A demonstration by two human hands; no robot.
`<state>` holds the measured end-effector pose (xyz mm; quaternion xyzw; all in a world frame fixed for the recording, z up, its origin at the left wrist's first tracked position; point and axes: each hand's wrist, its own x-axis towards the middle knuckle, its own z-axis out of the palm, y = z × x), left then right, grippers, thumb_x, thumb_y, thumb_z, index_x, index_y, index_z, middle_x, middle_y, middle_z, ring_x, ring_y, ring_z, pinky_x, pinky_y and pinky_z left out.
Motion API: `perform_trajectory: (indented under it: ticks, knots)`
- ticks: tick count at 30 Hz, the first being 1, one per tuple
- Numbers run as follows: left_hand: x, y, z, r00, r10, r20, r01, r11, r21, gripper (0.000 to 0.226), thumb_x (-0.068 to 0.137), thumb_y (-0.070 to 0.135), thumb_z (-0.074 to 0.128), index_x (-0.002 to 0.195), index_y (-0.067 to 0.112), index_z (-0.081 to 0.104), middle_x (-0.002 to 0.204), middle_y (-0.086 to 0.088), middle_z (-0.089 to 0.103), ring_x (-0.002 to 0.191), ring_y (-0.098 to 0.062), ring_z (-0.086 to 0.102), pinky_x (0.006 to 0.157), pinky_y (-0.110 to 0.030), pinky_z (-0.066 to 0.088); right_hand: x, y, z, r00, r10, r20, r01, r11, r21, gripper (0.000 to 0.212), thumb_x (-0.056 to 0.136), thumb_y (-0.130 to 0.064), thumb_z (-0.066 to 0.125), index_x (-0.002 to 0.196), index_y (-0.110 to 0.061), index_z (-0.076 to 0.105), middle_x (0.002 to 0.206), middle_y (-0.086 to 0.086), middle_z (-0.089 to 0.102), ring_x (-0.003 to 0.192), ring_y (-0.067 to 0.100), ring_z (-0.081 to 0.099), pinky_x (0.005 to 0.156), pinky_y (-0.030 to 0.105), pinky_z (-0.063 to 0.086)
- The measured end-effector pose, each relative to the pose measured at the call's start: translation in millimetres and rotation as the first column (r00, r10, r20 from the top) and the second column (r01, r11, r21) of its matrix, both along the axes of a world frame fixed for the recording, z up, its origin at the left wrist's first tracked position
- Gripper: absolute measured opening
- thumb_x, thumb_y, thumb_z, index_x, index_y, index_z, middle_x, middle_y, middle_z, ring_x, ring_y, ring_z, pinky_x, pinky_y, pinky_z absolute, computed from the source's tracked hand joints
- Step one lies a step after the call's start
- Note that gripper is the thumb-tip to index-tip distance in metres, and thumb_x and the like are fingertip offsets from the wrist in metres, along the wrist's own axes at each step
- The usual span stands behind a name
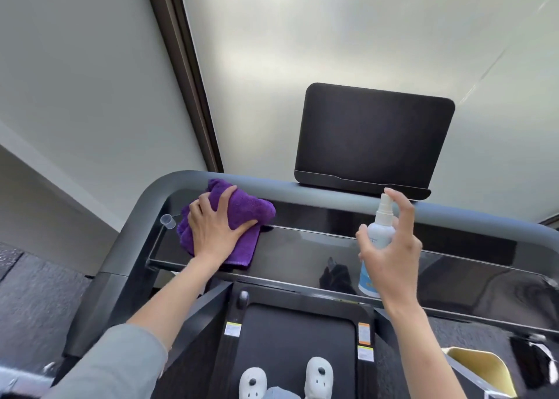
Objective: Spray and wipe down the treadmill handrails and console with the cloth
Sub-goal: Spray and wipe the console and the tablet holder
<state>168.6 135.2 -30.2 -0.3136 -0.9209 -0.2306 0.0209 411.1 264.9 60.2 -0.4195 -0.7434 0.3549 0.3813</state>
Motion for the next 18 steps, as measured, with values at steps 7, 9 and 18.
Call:
perform_trajectory:
  ticks: [7,9,18]
  knots:
    - [24.8,-26.3,-5.6,0.994,-0.1,0.041,0.101,0.995,-0.022,0.068,0.071,0.072,0.057,0.125,0.032,0.057,0.132,-0.012,0.047,0.12,-0.036,0.044,0.095,-0.052,0.042,-6.6,-5.0,1.6,1.0,-0.008,0.007,0.008,1.0,0.006,0.065,0.085,-0.001,0.066,0.134,-0.035,0.041,0.067,0.007,0.057,0.055,0.031,0.06,0.06,0.047,0.057]
    - [21.2,-22.9,0.5,0.994,-0.07,0.089,0.068,0.997,0.02,0.066,0.072,0.07,0.06,0.127,0.032,0.06,0.135,-0.012,0.045,0.124,-0.035,0.042,0.098,-0.05,0.041,-7.7,-5.5,1.8,1.0,-0.006,0.014,0.006,1.0,0.011,0.065,0.085,-0.001,0.066,0.134,-0.035,0.041,0.066,0.006,0.056,0.055,0.031,0.061,0.06,0.048,0.057]
    - [34.7,-24.1,31.0,0.989,0.081,0.122,-0.093,0.99,0.101,0.072,0.074,0.074,0.058,0.131,0.03,0.058,0.13,-0.009,0.044,0.115,-0.035,0.049,0.094,-0.048,0.043,-1.8,-1.9,3.6,0.999,-0.031,0.017,0.03,0.999,0.029,0.065,0.085,-0.002,0.067,0.133,-0.036,0.04,0.069,0.01,0.056,0.055,0.034,0.062,0.06,0.051,0.057]
